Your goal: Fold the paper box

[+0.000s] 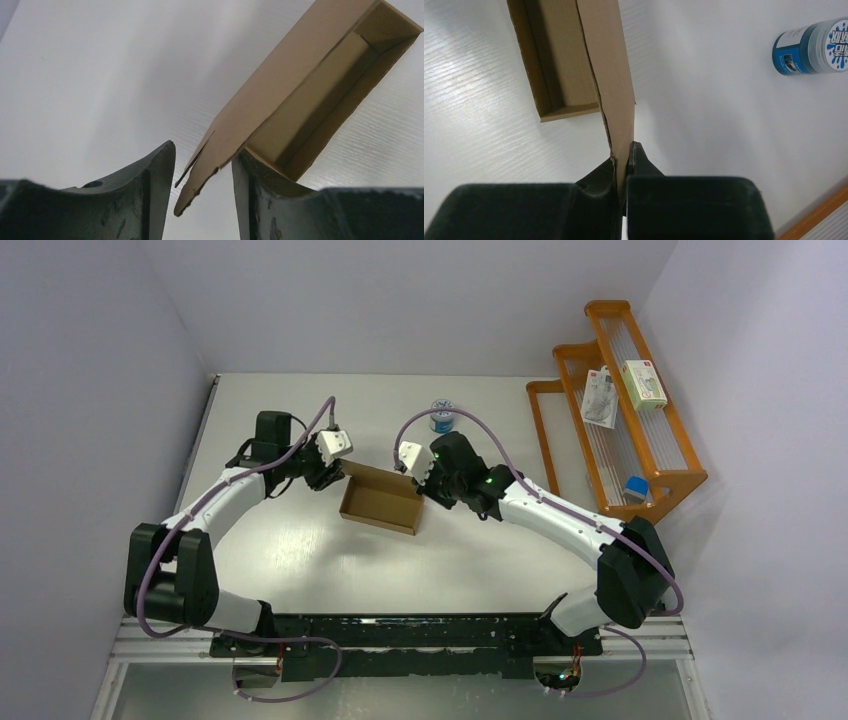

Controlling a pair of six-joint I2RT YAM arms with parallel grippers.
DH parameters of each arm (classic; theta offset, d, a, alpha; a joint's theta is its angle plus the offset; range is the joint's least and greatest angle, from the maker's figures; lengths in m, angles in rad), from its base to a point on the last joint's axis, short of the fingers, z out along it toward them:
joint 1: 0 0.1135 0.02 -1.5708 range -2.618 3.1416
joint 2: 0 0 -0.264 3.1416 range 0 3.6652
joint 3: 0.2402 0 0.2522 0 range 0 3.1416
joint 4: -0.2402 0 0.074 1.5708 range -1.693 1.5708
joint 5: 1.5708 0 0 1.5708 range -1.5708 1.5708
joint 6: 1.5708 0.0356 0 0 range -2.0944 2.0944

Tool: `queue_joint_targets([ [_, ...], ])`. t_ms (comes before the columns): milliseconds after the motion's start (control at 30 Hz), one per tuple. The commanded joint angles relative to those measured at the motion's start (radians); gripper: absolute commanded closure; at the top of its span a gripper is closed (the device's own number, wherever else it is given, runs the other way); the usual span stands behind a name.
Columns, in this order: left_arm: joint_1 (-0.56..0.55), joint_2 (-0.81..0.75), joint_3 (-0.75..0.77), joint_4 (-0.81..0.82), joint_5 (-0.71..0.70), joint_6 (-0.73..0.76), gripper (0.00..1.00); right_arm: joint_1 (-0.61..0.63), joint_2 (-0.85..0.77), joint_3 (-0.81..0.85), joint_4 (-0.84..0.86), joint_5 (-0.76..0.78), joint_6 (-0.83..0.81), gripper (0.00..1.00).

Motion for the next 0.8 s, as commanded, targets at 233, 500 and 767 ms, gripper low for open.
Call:
queue_joint_targets([
  [233, 0.004, -0.006, 0.001, 0.043, 0.069, -0.001, 0.84, 0.003, -0.012, 0.006, 0.021, -0.001, 0.053, 1.0],
  [500, -0.04, -0.115, -0.02, 0.063, 0.04, -0.155, 0.88, 0.005, 0.008, 0.051, 0.014, 0.079, 0.184, 1.0],
  [767, -0.145, -0.167, -0.059, 0.047, -0.173, -0.439, 0.9, 0.022, 0.03, 0.082, 0.022, 0.167, 0.315, 1.0],
])
